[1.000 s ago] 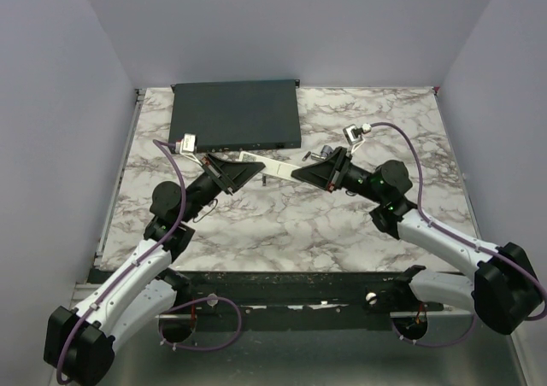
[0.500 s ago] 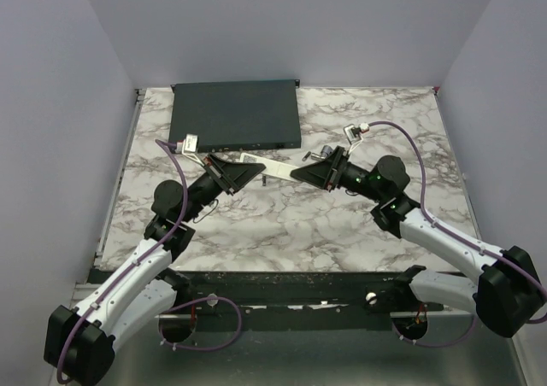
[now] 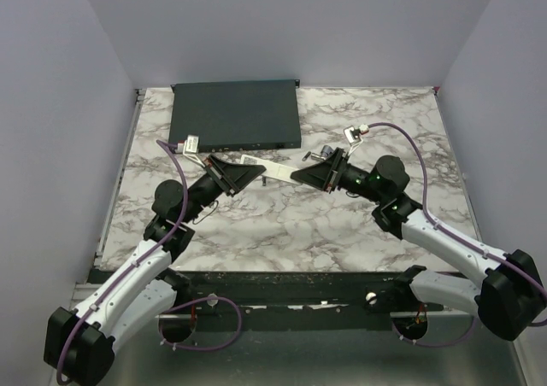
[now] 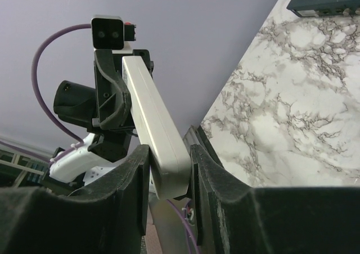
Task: Load the batteries into the remote control
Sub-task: Remove the battery cover from the remote control.
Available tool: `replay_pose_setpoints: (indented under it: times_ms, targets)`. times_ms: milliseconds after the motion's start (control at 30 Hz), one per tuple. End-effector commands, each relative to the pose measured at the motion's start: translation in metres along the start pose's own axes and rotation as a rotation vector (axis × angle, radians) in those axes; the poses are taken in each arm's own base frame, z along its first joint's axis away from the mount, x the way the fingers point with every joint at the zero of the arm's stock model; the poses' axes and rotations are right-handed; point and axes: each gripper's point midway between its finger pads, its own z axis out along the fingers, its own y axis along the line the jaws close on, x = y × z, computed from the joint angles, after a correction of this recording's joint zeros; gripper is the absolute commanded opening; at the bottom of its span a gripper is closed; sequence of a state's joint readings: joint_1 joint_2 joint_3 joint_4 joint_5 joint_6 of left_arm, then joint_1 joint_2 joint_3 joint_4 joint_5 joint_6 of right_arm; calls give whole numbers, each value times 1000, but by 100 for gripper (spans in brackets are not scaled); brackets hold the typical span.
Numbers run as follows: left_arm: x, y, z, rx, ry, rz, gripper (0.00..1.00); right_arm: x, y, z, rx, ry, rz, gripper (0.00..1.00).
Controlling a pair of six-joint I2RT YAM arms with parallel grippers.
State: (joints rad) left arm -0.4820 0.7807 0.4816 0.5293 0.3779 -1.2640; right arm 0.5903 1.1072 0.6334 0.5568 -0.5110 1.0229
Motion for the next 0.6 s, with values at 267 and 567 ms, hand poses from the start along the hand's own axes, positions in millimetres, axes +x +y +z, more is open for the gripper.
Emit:
replay_pose_setpoints:
  times_ms: [267, 567]
  targets:
    - [-16, -69, -6, 189, -33, 89, 0, 7, -47, -5, 195, -1, 16, 43]
    - [-15, -67, -10, 189, -39, 98, 0, 10, -51, -12, 214, -16, 8, 31]
